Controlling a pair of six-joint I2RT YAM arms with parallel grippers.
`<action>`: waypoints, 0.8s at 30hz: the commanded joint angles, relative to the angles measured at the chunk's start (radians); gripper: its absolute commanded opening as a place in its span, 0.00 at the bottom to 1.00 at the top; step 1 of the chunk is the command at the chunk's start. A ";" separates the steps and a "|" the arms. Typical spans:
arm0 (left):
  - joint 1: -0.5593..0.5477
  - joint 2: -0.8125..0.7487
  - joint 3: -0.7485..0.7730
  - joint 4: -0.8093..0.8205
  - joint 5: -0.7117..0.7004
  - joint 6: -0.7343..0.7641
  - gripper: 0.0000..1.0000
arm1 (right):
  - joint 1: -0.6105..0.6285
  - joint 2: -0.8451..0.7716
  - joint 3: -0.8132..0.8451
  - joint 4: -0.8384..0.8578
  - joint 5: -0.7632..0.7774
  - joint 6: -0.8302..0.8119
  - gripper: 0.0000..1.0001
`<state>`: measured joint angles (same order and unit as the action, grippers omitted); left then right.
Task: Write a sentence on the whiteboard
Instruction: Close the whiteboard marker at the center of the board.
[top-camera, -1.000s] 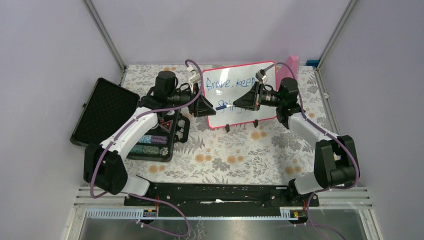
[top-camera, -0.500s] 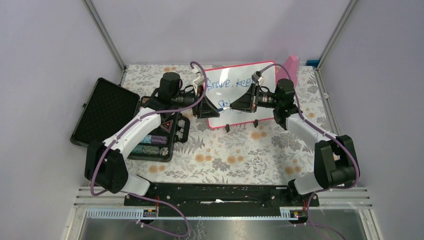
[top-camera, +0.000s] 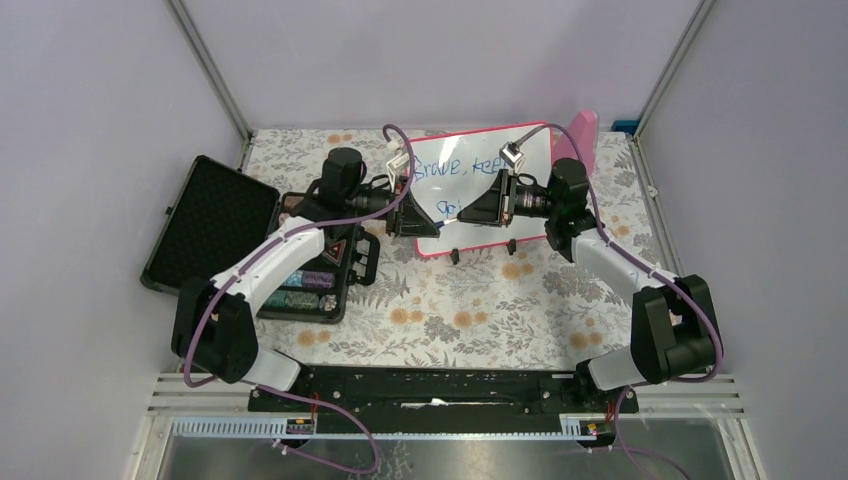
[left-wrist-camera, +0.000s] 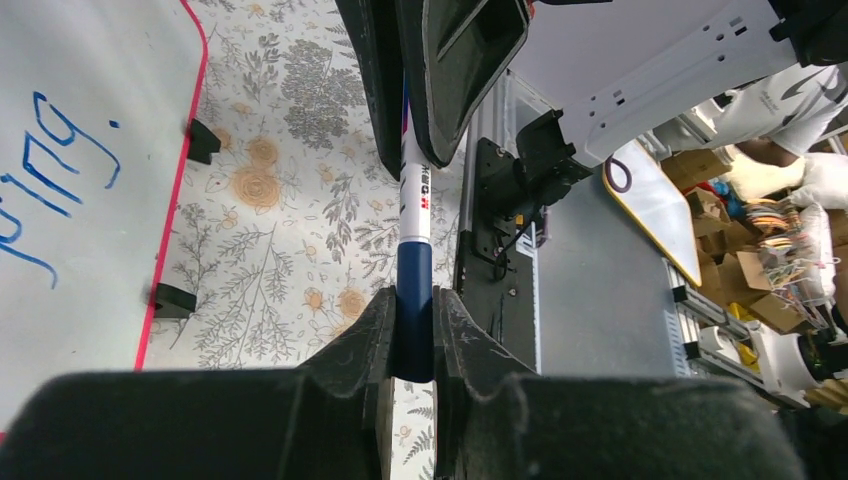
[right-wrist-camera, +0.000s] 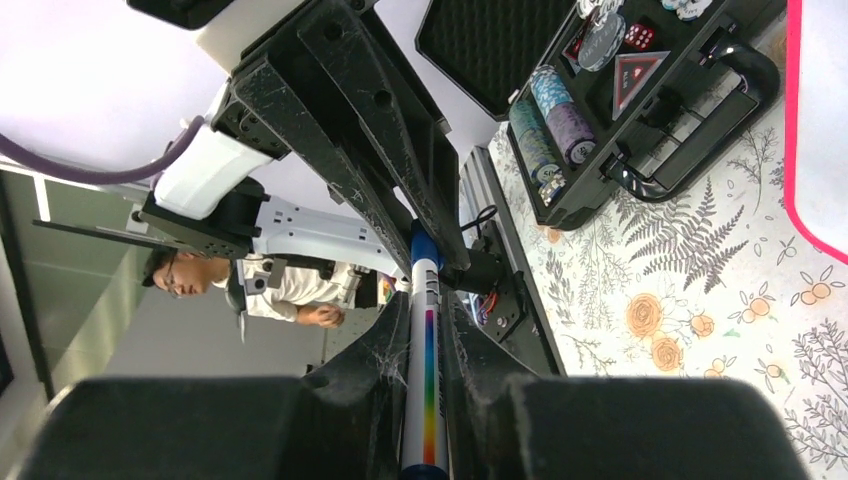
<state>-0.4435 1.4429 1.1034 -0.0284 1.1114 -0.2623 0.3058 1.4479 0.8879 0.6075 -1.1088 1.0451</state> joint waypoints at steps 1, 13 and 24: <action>-0.033 0.014 0.007 0.149 0.050 -0.062 0.00 | 0.063 -0.028 0.020 0.002 -0.036 -0.068 0.00; -0.049 0.045 0.009 0.227 0.021 -0.117 0.00 | 0.143 -0.005 0.026 -0.006 -0.028 -0.088 0.00; -0.048 0.062 0.020 0.249 0.022 -0.124 0.00 | 0.244 0.038 0.025 0.016 -0.038 -0.075 0.00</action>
<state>-0.4274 1.4773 1.0859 -0.0105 1.1992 -0.3744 0.3538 1.4536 0.8883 0.6025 -1.0904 0.9756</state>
